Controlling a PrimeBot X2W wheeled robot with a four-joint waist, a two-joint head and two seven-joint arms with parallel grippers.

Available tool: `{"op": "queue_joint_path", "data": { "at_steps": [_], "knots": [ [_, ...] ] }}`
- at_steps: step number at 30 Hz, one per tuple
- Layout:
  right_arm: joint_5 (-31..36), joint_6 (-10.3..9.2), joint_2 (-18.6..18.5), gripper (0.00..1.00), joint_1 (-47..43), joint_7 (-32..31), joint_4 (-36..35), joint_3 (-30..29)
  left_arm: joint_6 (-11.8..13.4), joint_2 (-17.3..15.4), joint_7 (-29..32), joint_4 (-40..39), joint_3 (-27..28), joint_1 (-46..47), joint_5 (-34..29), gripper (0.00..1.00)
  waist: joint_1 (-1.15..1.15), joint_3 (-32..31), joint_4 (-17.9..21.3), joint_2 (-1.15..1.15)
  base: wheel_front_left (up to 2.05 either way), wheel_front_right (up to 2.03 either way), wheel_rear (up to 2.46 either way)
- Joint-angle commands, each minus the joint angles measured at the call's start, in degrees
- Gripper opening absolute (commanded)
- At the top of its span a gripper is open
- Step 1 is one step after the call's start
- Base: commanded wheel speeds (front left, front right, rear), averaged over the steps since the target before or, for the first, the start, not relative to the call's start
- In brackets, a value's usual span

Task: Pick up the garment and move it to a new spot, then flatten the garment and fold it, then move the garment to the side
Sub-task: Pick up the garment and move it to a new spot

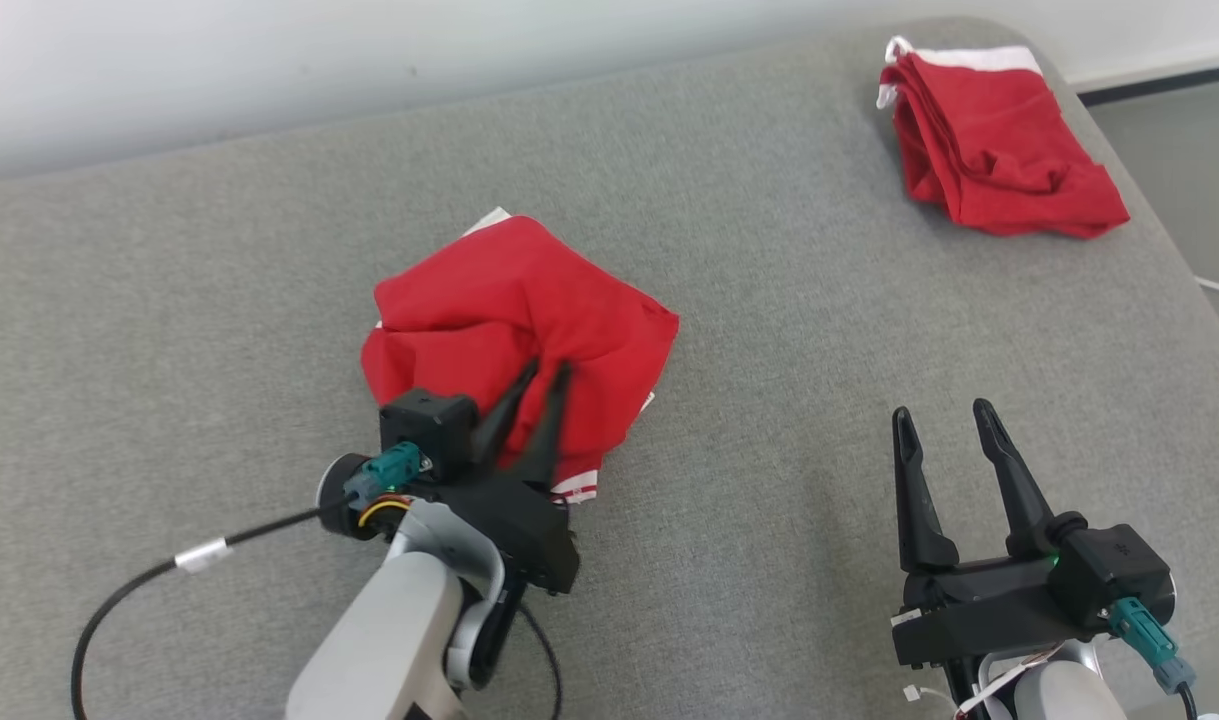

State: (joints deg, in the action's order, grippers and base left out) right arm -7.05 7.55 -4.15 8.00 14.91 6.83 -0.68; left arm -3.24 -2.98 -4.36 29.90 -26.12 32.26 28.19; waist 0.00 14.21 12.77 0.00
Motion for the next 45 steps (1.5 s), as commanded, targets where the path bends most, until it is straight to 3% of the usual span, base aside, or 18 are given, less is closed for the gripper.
{"op": "queue_joint_path", "data": {
  "at_steps": [1, 8, 20, 27, 37, 45],
  "knots": [
    [-0.16, -0.15, 0.15, 1.00, 0.17, 0.33, 0.05, 0.01, 0.35, 0.10, -1.62, -0.54, -0.58, -0.01, 1.02, 1.00, 0.00, -1.05, -0.69, 0.00, 0.00, 0.00, 0.00],
    [-0.79, -0.15, -0.54, 1.00, -2.42, 0.36, 0.32, -0.80, 4.16, -0.06, -8.51, -4.55, -1.62, 1.16, 3.49, 1.00, 0.00, -7.08, -4.61, 0.00, 0.00, 0.00, 0.00],
    [-0.90, -0.15, -0.39, 1.00, -5.40, 0.28, -0.72, -3.37, 10.90, -11.71, -10.71, -13.51, 8.36, -9.09, 0.49, 1.00, 0.00, -10.88, -9.46, 0.00, 0.00, 0.00, 0.00],
    [-1.02, -0.15, -0.51, 1.00, -6.94, 0.12, -1.33, -4.87, 13.18, -15.85, -10.82, -19.84, 12.79, -18.82, -0.59, 1.00, 0.00, -11.60, -11.15, 0.00, 0.00, 0.00, 0.00],
    [-1.29, -0.16, -0.20, 1.00, -9.11, 0.02, -1.24, -5.68, 16.18, -16.09, -10.85, -26.25, 16.40, -29.40, -6.39, 1.00, 0.00, -12.54, -13.24, 0.00, 0.00, 0.00, 0.00],
    [-1.58, -0.15, 0.13, 1.00, -9.92, 0.08, -0.95, -5.62, 15.21, -15.51, -10.86, -27.43, 17.39, -33.26, -8.63, 1.00, 0.00, -12.96, -13.68, 0.00, 0.00, 0.00, 0.00]
  ]
}}
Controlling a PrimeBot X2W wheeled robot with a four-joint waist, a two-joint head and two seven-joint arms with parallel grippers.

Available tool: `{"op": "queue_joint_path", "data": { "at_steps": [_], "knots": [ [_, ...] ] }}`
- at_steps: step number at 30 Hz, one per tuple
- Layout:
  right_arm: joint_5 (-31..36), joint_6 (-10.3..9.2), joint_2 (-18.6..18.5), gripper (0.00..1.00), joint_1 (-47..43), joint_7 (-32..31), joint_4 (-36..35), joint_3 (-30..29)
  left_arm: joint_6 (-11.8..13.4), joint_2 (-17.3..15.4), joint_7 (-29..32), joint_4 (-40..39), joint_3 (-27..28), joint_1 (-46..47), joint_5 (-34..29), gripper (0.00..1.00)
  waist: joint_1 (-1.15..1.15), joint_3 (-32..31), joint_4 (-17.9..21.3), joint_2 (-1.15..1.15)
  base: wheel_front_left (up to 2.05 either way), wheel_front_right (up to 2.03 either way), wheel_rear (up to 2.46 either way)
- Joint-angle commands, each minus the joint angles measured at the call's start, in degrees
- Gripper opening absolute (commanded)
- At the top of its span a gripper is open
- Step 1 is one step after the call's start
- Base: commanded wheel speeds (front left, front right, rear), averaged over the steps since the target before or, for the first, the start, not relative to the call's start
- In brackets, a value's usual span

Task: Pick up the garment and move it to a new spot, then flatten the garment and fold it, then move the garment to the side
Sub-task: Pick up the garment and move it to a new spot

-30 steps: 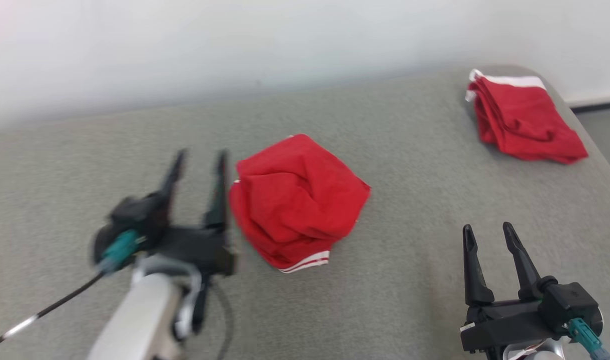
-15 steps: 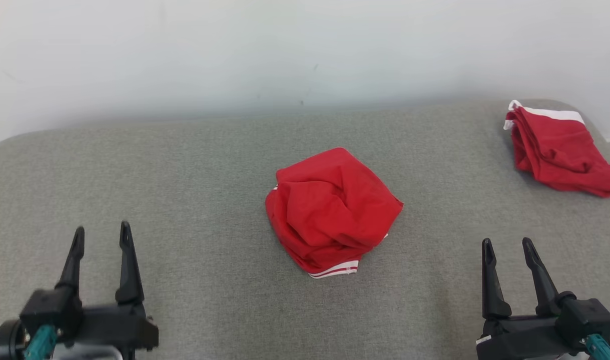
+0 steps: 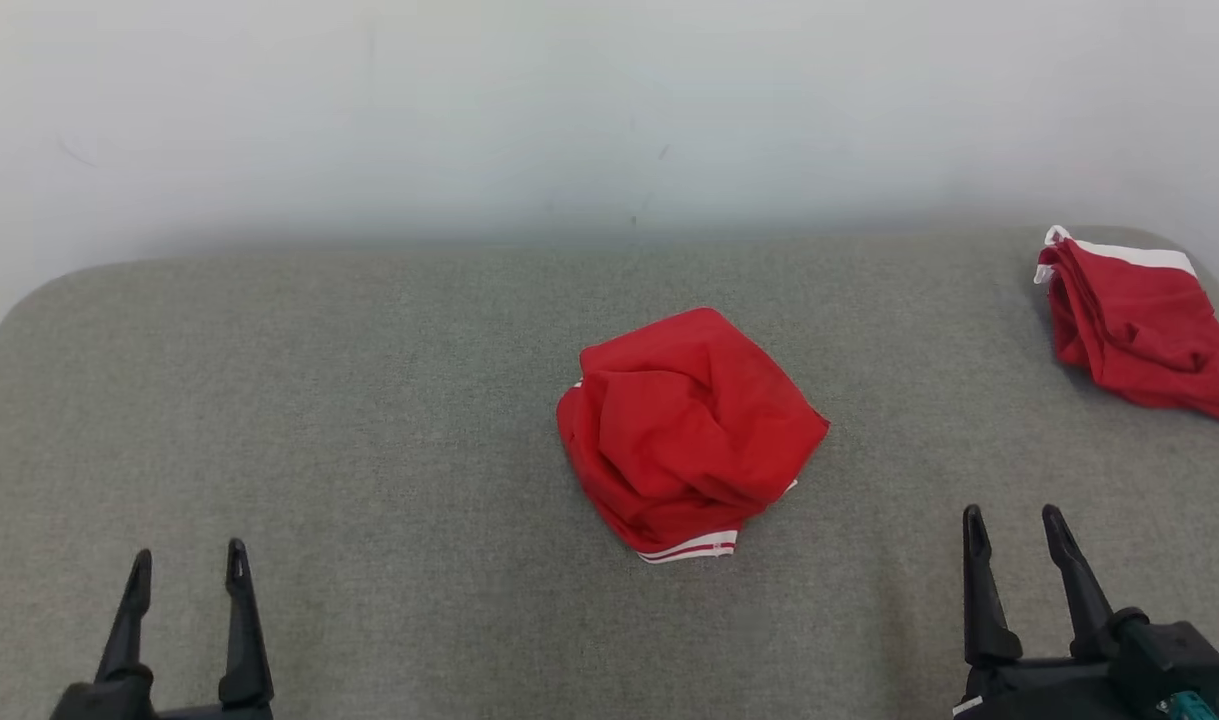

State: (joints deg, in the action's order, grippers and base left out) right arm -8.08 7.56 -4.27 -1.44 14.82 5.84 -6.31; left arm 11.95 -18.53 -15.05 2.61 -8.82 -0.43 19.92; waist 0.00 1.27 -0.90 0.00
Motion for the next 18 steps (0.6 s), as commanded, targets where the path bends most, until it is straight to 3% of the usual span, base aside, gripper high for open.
{"op": "queue_joint_path", "data": {
  "at_steps": [1, 18],
  "knots": [
    [-0.55, -0.17, 0.31, 1.00, -0.55, 0.18, 0.10, 0.13, -0.22, 0.28, -0.16, -0.06, 0.35, -0.89, -0.47, 1.00, 0.00, -0.08, -0.05, 0.00, 0.00, 0.00, 0.00],
    [-0.88, -0.16, 0.91, 1.00, -1.79, 0.36, 1.75, 2.52, -3.76, 3.84, -0.18, 2.53, 3.15, -2.62, -5.37, 1.00, 0.00, -0.87, 0.36, 0.00, 0.00, 0.00, 0.00]
  ]
}}
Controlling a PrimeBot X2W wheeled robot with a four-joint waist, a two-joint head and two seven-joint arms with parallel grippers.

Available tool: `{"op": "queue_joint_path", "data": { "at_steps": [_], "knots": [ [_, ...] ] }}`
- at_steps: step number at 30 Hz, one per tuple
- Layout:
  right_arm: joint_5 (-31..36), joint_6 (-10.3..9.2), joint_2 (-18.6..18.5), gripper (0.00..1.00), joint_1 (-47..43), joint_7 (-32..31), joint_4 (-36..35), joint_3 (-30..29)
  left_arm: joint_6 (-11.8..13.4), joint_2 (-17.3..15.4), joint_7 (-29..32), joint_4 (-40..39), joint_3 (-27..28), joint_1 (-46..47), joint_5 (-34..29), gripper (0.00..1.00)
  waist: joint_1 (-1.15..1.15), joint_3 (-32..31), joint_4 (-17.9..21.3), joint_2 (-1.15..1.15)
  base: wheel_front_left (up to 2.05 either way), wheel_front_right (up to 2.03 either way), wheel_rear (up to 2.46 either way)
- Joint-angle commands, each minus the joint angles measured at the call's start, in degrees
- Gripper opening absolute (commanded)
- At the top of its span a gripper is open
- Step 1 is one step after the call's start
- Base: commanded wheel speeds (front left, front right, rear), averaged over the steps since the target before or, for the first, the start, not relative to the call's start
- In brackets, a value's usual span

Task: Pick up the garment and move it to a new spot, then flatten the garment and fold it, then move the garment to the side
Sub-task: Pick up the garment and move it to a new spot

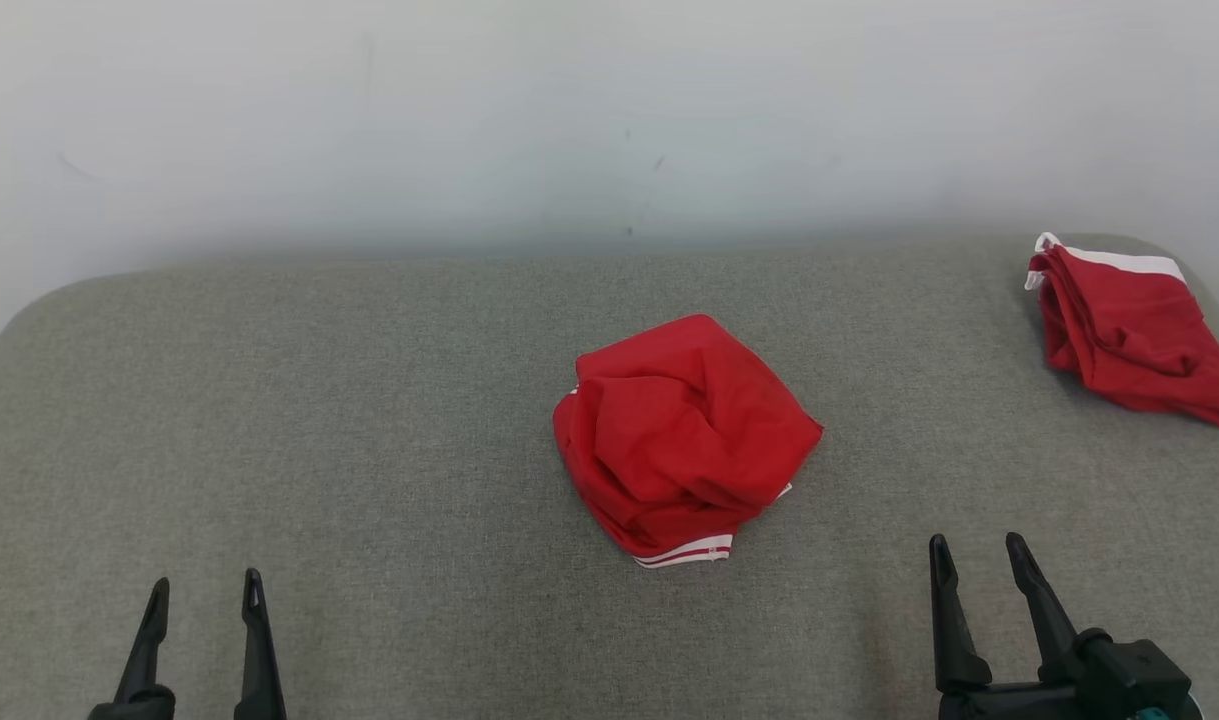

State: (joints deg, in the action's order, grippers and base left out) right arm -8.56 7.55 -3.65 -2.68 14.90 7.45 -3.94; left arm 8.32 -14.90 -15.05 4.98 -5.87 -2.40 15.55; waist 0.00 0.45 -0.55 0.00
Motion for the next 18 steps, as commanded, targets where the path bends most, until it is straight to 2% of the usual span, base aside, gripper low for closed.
{"op": "queue_joint_path", "data": {
  "at_steps": [1, 18],
  "knots": [
    [-0.46, -0.15, 0.30, 1.00, -0.54, 0.28, 0.24, 0.32, -0.29, 0.42, -0.17, 0.25, 0.32, -0.68, -1.14, 1.00, 0.00, -0.11, 0.01, 0.00, 0.00, 0.00, 0.00],
    [-0.56, -0.16, 0.14, 1.00, -0.45, 0.35, 0.68, 1.05, -1.75, 1.40, -0.17, 1.56, 1.37, -0.64, -4.37, 1.00, 0.00, -0.80, -0.06, 0.00, 0.00, 0.00, 0.00]
  ]
}}
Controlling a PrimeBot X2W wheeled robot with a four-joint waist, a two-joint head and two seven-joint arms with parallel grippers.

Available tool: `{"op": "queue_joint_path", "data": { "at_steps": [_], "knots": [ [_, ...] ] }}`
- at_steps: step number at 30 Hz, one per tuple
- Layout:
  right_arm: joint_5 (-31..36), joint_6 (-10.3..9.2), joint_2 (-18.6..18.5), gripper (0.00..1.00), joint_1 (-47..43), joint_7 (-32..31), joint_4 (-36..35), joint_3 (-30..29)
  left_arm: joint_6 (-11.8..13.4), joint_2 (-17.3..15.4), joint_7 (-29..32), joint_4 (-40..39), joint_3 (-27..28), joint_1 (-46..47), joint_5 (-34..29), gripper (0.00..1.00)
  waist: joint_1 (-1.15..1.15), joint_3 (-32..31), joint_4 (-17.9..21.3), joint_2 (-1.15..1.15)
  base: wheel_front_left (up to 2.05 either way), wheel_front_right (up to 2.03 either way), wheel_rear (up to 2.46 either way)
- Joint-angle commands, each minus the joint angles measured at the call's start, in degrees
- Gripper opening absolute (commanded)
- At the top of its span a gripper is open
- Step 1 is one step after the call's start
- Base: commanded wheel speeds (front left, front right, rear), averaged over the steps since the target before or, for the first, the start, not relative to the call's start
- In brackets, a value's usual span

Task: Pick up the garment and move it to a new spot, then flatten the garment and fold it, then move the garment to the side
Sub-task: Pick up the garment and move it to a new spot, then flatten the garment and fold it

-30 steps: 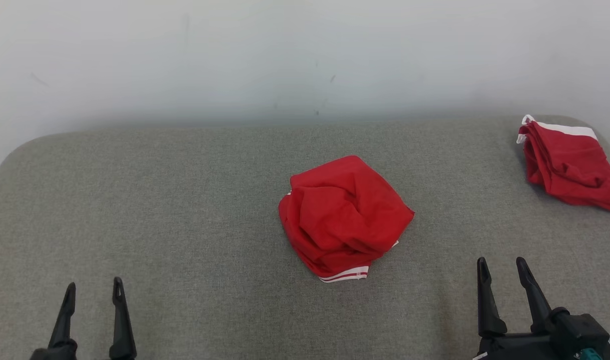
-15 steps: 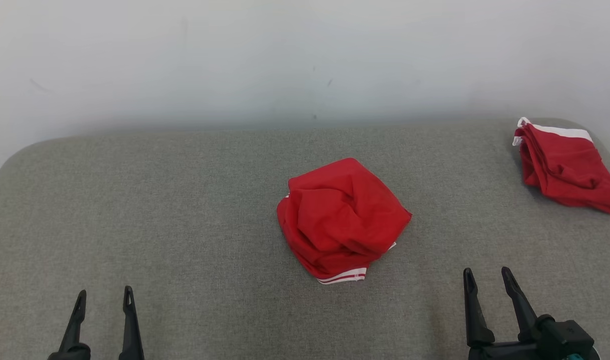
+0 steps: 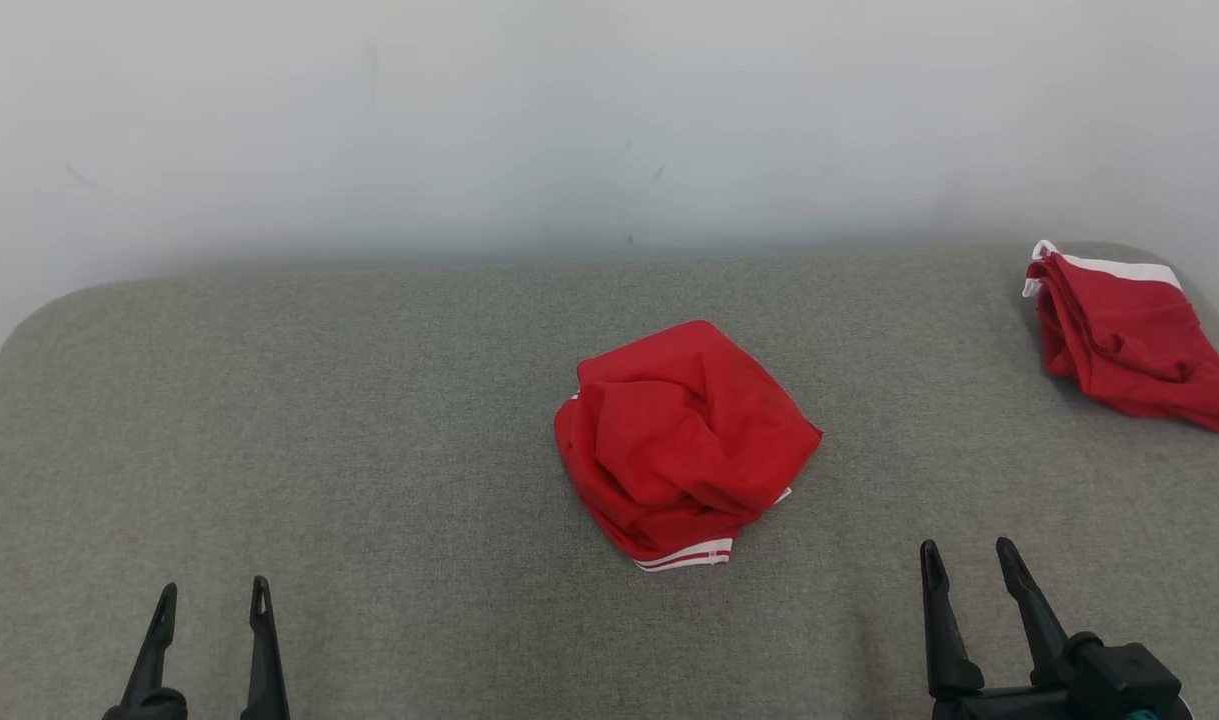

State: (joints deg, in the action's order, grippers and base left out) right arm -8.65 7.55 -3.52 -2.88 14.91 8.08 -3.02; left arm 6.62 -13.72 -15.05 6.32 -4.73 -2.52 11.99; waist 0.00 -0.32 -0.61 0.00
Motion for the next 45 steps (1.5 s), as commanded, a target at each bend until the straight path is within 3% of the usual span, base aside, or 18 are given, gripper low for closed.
{"op": "queue_joint_path", "data": {
  "at_steps": [1, 29, 38, 45],
  "knots": [
    [-0.44, -0.15, 0.03, 1.00, -0.23, 0.34, 0.07, 0.15, -0.20, 0.25, -0.17, 0.26, 0.31, -0.48, -0.82, 1.00, 0.00, -0.05, 0.01, 0.00, 0.00, 0.00, 0.00],
    [-0.18, -0.15, -0.03, 1.00, -0.11, 0.32, 0.43, 0.41, -1.81, 2.05, -0.17, 0.78, 2.29, -0.43, -1.97, 1.00, 0.00, -0.13, -0.40, 0.00, 0.00, 0.00, 0.00],
    [-0.33, -0.15, -2.01, 1.00, 6.90, -1.34, 2.85, 2.61, -2.07, 3.20, -0.17, 1.01, 1.91, 1.06, -2.50, 1.00, 0.00, 1.16, -2.09, 0.00, 0.00, 0.00, 0.00],
    [-1.53, -0.16, -4.81, 1.00, 16.08, -4.02, 9.86, 5.38, -2.62, 4.26, -0.17, 1.43, 1.43, 2.17, -2.88, 1.00, 0.00, 3.33, -3.76, 0.00, 0.00, 0.00, 0.00]
  ]
}}
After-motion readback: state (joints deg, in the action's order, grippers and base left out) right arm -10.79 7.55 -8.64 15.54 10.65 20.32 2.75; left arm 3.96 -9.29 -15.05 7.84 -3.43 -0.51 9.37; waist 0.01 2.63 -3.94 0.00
